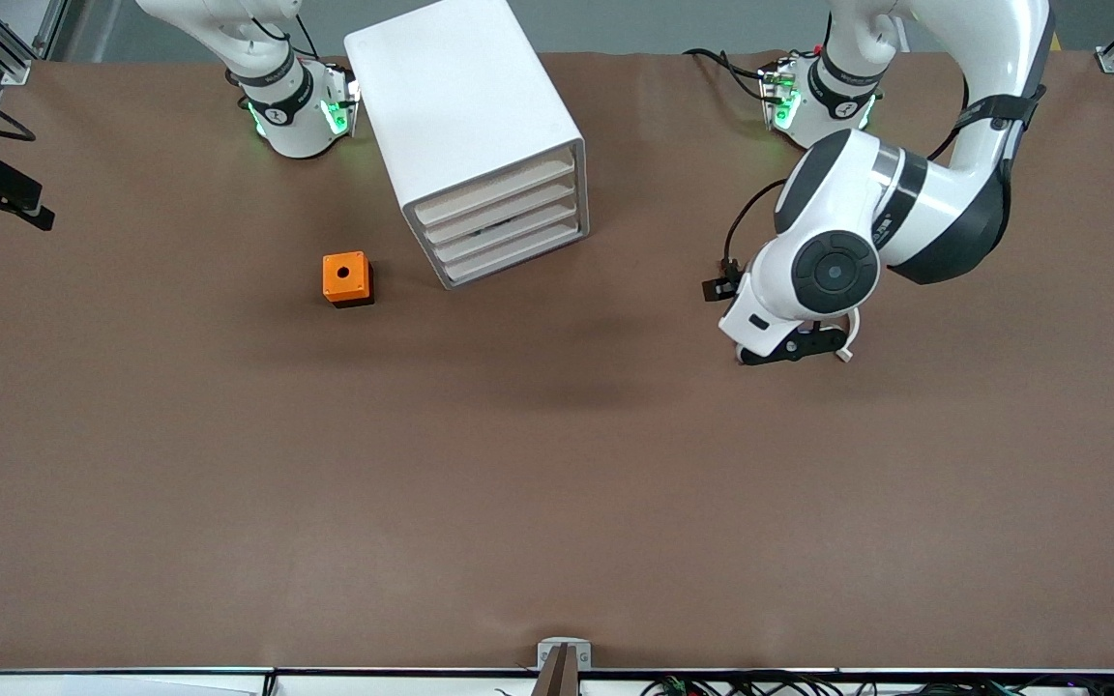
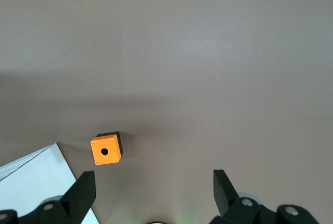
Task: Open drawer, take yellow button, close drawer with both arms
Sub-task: 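Move the left gripper toward the white cabinet's drawer handle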
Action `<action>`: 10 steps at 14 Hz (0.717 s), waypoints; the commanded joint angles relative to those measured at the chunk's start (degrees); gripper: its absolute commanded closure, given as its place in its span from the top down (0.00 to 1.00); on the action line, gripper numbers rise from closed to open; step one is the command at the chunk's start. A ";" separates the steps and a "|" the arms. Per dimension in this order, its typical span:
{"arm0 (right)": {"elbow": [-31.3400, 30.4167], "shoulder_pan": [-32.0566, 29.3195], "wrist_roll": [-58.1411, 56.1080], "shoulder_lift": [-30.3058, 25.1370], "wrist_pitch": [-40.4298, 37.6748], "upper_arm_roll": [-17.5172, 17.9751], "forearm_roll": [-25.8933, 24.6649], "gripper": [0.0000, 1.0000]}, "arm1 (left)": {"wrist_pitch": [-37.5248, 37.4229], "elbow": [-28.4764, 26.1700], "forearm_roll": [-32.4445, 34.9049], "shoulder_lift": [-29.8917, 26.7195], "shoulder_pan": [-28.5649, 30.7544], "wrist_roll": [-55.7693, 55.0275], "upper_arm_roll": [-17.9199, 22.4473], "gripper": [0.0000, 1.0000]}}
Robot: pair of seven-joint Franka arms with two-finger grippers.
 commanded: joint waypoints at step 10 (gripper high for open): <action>-1.31 0.41 0.44 -1.57 0.07 0.05 -0.98 1.00 | -1.11 11.49 -5.60 14.89 -9.07 -36.72 -0.13 1.00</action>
